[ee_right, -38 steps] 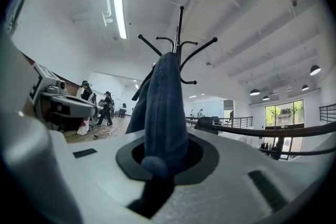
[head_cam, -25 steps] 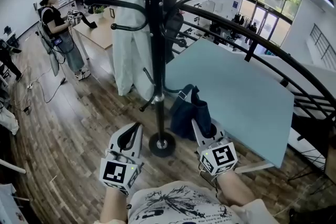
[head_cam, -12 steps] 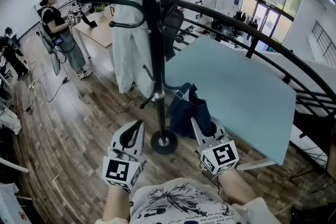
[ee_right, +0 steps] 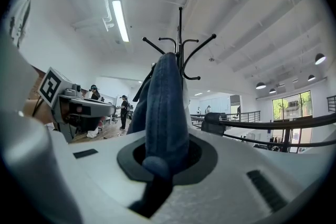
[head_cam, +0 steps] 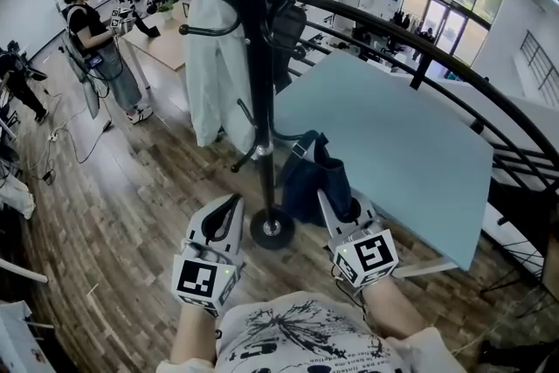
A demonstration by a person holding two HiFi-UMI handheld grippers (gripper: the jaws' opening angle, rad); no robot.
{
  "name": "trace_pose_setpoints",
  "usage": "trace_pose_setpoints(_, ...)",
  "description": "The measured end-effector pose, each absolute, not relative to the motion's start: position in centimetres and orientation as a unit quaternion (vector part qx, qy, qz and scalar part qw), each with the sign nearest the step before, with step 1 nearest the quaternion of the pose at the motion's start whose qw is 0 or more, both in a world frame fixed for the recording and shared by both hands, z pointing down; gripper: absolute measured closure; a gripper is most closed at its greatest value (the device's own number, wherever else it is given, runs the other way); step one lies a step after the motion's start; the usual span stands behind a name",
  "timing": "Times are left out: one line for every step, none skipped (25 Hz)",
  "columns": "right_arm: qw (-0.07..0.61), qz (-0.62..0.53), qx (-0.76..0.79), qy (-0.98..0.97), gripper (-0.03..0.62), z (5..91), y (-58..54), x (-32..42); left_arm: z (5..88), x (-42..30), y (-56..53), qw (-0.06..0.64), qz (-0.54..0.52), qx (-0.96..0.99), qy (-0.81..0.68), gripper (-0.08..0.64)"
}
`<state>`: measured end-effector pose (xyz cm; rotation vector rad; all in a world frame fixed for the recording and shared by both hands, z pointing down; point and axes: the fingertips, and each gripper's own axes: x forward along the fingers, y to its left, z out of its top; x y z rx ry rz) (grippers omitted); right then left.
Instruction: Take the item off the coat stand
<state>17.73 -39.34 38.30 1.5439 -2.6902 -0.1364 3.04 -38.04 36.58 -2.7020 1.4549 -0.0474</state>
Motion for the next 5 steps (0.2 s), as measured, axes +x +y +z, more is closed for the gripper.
trace_pose_setpoints(0.018, -0.045, 0.497, -0.867, 0.571, 38.3, -39.1, 17.7, 36.5, 3.0, -37.8, 0.036, -0.015, -0.880, 0.474, 0.555)
trace_pose_setpoints(0.018, -0.046, 0.496, -0.867, 0.571, 38.2, -38.8, 17.6, 36.5, 3.0, -37.5, 0.037, -0.014, -0.880, 0.473, 0.555)
trace_pose_setpoints(0.019, -0.047, 0.495, -0.867, 0.571, 38.1, -38.6, 17.6, 36.5, 3.0, -37.3, 0.038, -0.013, -0.881, 0.472, 0.555)
trace_pose_setpoints(0.019, -0.048, 0.494, -0.868, 0.571, 38.1, -38.3, 17.5, 36.4, 2.9, -37.0, 0.039, -0.013, -0.881, 0.472, 0.555)
trace_pose_setpoints(0.019, -0.048, 0.494, -0.868, 0.571, 38.0, -38.1, 17.4, 36.3, 2.9, -36.7, 0.039, -0.013, -0.880, 0.472, 0.555)
